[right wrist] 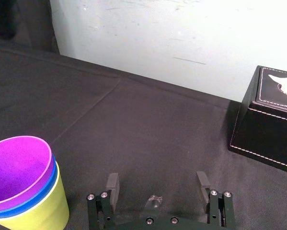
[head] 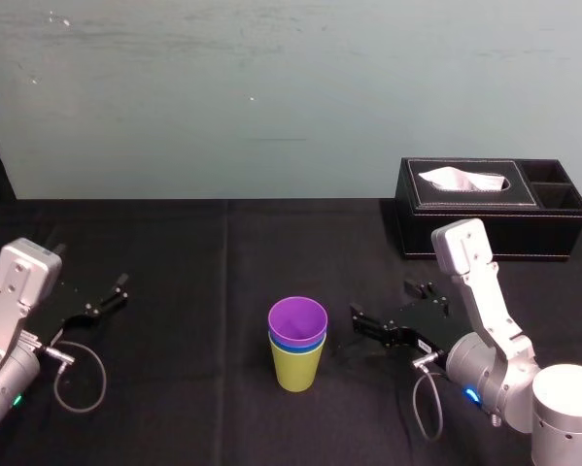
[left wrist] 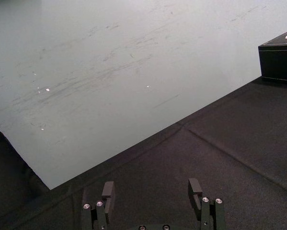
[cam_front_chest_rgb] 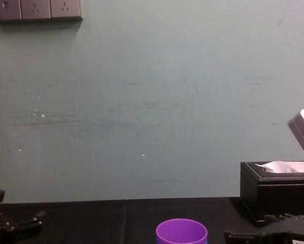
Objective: Stack the three plastic cups sequentially using one hand.
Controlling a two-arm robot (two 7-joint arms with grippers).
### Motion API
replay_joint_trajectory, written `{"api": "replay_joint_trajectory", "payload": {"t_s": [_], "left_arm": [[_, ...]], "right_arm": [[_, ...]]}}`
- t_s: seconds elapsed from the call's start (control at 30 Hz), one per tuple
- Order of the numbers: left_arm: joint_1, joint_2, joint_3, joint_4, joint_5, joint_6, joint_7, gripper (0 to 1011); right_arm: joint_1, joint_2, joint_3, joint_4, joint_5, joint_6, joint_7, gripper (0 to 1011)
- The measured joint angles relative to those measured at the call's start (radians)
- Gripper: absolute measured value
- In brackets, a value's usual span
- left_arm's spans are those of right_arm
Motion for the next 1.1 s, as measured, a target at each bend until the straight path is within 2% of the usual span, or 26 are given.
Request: {"api": "replay_joint_trajectory", "payload": {"t_s": [1.1], "left_arm": [[0.000,0.000,0.000,0.000,0.000,0.000,0.000,1000]], "right_arm": [[0.000,0.000,0.000,0.000,0.000,0.000,0.000,1004]]}}
